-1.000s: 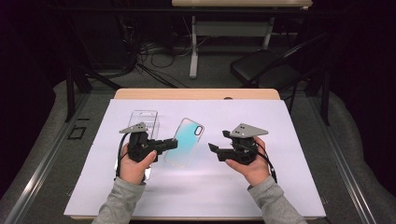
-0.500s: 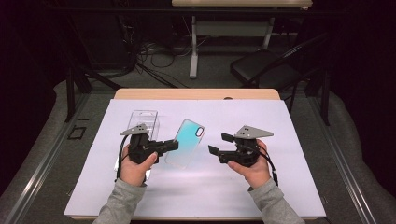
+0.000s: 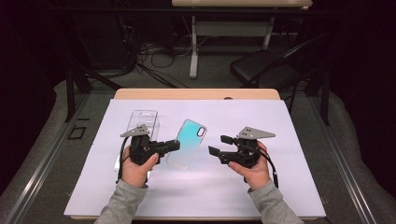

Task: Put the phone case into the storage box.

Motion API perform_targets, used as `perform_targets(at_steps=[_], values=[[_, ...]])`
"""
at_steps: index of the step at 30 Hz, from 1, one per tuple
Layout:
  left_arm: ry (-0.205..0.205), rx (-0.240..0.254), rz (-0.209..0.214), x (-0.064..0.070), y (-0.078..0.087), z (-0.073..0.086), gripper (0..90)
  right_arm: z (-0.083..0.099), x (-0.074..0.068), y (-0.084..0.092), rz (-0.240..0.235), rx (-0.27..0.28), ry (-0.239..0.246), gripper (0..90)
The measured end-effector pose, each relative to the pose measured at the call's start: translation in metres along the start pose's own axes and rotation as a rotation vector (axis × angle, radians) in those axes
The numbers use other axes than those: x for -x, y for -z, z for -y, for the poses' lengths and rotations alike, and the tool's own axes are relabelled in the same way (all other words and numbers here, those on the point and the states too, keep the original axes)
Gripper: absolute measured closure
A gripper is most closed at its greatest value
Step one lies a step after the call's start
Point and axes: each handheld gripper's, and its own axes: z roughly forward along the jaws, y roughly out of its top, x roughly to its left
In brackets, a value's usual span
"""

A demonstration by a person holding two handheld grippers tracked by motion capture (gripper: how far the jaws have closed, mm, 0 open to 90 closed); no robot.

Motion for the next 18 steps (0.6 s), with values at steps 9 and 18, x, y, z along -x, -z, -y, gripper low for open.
perform_targets(at_steps=[9, 18], values=[[-0.007, 0.000, 0.016, 0.004, -0.009, 0.004, 82.5, 0.006, -0.001, -0.006, -0.064, -0.003, -0.069, 35.3], [-0.014, 0.008, 0.027, 0.009, -0.015, 0.008, 82.5, 0.011, -0.001, -0.012, -0.131, -0.004, -0.140, 44.0]])
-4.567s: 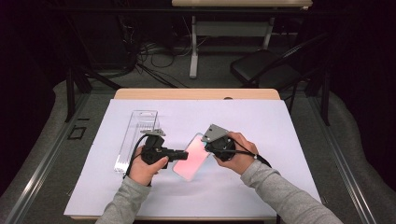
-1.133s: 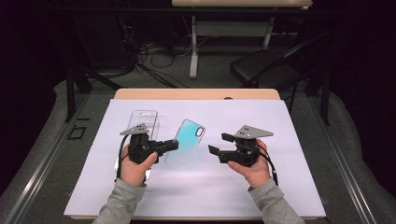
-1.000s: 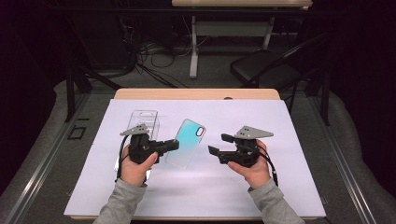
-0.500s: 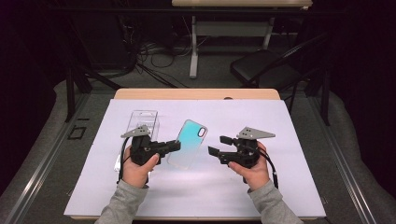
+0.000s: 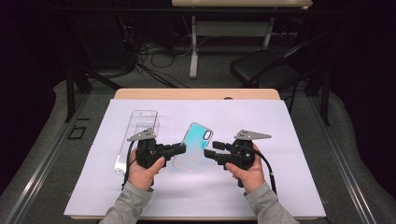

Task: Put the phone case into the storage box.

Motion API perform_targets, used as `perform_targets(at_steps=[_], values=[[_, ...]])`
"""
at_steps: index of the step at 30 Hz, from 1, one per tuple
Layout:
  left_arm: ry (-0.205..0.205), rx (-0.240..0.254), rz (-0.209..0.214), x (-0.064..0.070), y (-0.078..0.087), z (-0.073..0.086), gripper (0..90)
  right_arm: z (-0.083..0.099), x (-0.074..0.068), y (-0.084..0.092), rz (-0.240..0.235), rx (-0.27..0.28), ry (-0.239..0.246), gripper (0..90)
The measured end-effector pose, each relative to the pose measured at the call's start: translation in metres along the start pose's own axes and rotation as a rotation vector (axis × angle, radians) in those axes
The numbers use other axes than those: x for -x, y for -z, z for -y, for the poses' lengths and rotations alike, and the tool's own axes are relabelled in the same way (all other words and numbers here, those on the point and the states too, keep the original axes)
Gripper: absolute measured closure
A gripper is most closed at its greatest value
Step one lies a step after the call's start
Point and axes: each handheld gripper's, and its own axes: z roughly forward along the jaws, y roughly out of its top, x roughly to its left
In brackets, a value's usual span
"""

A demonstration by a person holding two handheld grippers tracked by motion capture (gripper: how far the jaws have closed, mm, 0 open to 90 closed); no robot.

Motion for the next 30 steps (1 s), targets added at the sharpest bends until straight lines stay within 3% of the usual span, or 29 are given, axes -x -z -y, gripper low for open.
perform_targets(at_steps=[11, 26, 30], values=[[-0.013, 0.007, 0.011, 0.0036, -0.0023, 0.0013, 82.5, 0.0036, -0.0024, -0.0028, -0.040, -0.015, -0.013, 54.9], [-0.010, 0.029, 0.021, 0.0069, -0.0050, 0.0038, 82.5, 0.0046, -0.0004, -0.0021, -0.076, 0.016, -0.054, 51.1], [-0.011, 0.025, 0.024, 0.0073, -0.0053, 0.0039, 82.5, 0.0050, 0.0013, -0.0016, -0.097, 0.029, -0.087, 53.0]])
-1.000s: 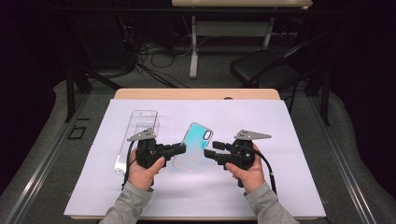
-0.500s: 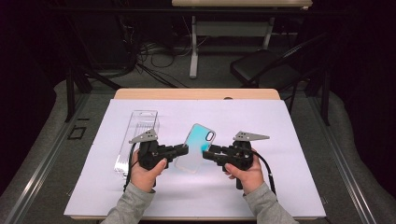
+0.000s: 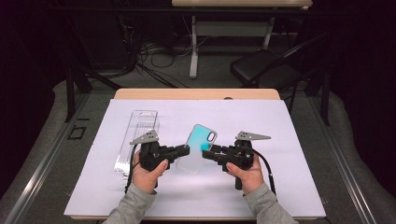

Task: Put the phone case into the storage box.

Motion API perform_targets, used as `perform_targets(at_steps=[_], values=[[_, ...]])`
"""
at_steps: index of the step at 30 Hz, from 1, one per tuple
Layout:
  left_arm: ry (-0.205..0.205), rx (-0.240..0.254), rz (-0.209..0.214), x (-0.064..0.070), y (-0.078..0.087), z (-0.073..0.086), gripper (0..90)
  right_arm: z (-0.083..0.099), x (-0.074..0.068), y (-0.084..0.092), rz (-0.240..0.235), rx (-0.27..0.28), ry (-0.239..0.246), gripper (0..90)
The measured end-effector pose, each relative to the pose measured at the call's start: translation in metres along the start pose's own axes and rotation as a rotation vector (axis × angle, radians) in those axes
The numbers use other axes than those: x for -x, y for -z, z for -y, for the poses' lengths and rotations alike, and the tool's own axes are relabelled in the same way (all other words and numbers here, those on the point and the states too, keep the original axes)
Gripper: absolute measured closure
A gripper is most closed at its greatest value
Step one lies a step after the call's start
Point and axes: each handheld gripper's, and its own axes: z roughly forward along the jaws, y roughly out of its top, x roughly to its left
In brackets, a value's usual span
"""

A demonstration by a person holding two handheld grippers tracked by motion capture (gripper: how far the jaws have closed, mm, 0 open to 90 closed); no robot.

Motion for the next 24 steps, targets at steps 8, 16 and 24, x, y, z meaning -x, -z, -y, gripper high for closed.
perform_targets(at_steps=[8, 16, 24], values=[[-0.001, -0.001, 0.005, 0.0007, -0.0003, 0.0000, 82.5, 0.0006, 0.0014, -0.0004, -0.015, -0.019, -0.029, 58.7], [-0.006, -0.005, 0.007, 0.0011, -0.0010, 0.0003, 82.5, 0.0008, 0.0031, 0.0007, -0.032, -0.017, -0.066, 63.2], [-0.009, -0.003, 0.009, 0.0023, -0.0011, 0.0002, 82.5, 0.0008, 0.0045, 0.0027, -0.049, -0.013, -0.111, 67.6]])
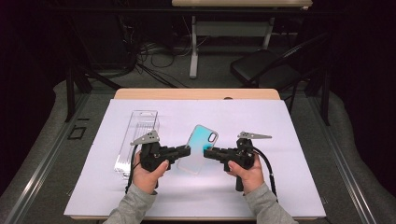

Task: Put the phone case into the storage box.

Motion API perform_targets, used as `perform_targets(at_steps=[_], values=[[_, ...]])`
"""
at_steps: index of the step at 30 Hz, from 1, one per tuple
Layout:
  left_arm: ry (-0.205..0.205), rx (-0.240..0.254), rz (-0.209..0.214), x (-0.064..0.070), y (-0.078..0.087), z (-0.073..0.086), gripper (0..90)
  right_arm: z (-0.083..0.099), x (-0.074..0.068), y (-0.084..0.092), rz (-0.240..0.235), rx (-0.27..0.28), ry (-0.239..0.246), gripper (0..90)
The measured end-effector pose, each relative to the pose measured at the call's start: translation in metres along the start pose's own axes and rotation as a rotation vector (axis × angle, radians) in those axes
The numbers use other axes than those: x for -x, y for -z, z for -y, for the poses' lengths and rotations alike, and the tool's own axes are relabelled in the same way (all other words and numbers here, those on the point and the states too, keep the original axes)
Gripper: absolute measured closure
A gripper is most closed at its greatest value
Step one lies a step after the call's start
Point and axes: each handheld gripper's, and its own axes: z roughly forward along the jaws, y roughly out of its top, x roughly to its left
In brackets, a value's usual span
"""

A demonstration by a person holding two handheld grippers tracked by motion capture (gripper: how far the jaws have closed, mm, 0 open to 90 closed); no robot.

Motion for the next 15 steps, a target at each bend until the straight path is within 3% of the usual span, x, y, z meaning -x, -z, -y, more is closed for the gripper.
perform_targets(at_steps=[10, 15], values=[[-0.001, 0.001, 0.001, 0.0012, -0.0013, 0.0004, 82.5, 0.0001, 0.0045, 0.0024, -0.008, 0.018, -0.049, 75.0], [-0.004, -0.004, 0.001, 0.0011, -0.0015, 0.0006, 82.5, 0.0003, 0.0045, 0.0025, -0.008, 0.021, -0.049, 77.1]])
